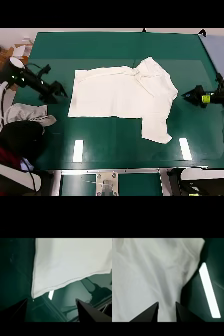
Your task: Fold the shirts.
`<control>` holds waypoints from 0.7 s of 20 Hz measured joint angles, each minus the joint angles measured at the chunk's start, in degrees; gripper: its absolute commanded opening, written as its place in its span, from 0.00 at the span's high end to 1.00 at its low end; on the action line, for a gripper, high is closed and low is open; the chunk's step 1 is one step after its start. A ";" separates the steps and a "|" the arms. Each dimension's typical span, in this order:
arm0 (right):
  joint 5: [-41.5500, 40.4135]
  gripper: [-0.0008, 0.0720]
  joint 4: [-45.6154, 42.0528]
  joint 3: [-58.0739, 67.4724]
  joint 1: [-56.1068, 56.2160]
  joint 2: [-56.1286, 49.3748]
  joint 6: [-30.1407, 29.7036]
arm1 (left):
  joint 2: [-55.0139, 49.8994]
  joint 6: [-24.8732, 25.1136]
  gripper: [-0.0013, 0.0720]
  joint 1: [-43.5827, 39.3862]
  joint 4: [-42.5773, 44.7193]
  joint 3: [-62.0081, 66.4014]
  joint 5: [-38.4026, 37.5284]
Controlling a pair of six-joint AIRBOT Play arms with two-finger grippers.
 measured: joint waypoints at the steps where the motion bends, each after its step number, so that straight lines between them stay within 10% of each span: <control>1: -1.09 0.63 -0.02 -3.06 -0.66 0.72 -0.50 | 1.42 0.55 0.06 0.02 -0.11 -4.09 1.60; 5: -3.63 0.63 0.04 -10.73 -1.97 2.21 -2.01 | 3.93 3.37 0.09 0.15 -3.39 -17.29 10.56; 8: -4.52 0.55 0.15 -13.33 -2.27 2.56 -2.54 | 4.39 7.15 0.33 0.13 -9.86 -22.05 16.09; 9: -4.70 0.49 0.15 -13.81 -2.32 2.56 -2.60 | 4.39 8.44 0.47 0.15 -11.65 -22.93 17.49; 10: -4.74 0.46 0.15 -14.16 -2.38 2.60 -2.67 | 4.33 9.53 0.95 0.11 -13.18 -23.52 19.19; 14: -4.48 0.46 0.22 -14.95 -2.40 2.67 -2.82 | 4.20 13.70 0.94 0.09 -16.50 -24.26 21.97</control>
